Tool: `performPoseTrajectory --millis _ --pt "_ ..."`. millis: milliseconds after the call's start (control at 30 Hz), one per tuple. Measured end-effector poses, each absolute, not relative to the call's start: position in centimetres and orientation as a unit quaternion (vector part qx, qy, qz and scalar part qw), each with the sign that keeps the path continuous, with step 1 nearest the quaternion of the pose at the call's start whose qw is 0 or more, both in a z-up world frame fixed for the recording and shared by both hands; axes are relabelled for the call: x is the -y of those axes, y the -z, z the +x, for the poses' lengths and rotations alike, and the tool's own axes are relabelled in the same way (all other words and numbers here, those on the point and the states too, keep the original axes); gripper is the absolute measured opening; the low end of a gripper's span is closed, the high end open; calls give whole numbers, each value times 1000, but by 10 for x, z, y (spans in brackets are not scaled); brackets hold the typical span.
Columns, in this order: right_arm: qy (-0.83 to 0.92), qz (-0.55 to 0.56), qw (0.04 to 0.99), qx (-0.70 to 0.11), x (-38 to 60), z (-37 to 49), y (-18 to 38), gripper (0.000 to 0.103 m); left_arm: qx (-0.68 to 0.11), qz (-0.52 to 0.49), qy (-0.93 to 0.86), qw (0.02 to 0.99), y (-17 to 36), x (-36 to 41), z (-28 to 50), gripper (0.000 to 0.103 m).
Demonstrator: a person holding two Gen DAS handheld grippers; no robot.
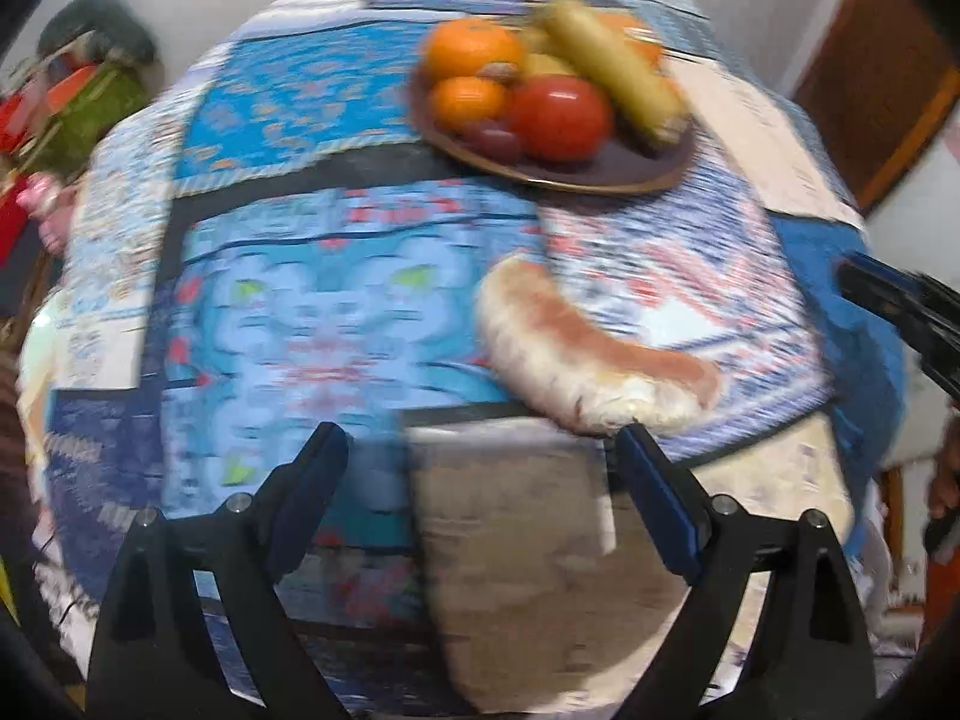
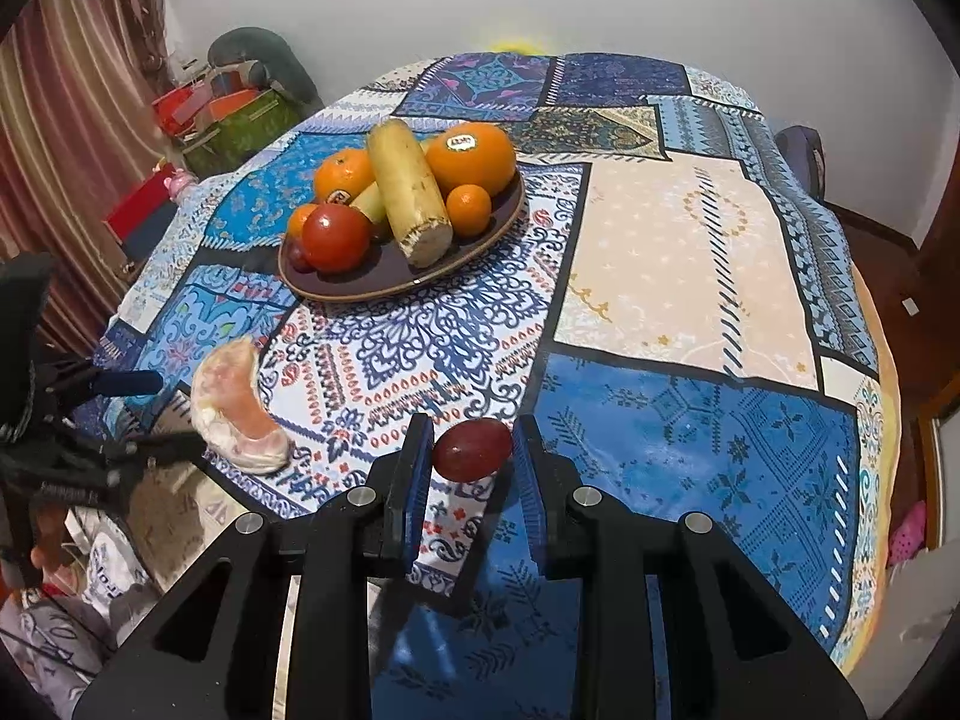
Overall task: Organize fruits
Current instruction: 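Grasp the peeled pomelo segment with the left gripper and lift it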
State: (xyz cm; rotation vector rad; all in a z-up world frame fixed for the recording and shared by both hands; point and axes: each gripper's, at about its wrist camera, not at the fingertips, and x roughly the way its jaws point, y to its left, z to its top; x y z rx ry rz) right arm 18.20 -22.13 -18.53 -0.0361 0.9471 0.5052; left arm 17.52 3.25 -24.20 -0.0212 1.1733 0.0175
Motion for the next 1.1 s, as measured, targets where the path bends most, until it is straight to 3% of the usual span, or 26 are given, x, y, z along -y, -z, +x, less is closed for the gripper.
performPoseTrajectory --millis 67,300,500,633,733,1100 --pt "-243 -16 860 -449 219 182 184 25 -553 -15 -31 833 239 -45 177 85" --pt "-250 -10 860 -444 214 183 182 25 -526 -37 15 849 212 -33 172 85" --pt "-247 -5 863 -441 219 179 180 25 -560 -46 20 827 239 -1 196 86" --pt "-244 -7 863 -443 225 178 180 25 -558 -57 10 828 253 9 199 98" --pt "-241 -6 862 -445 228 180 181 25 -554 -48 18 831 256 14 201 98" --pt "-251 5 861 -442 219 183 182 25 -564 -62 -18 823 252 -62 174 98"
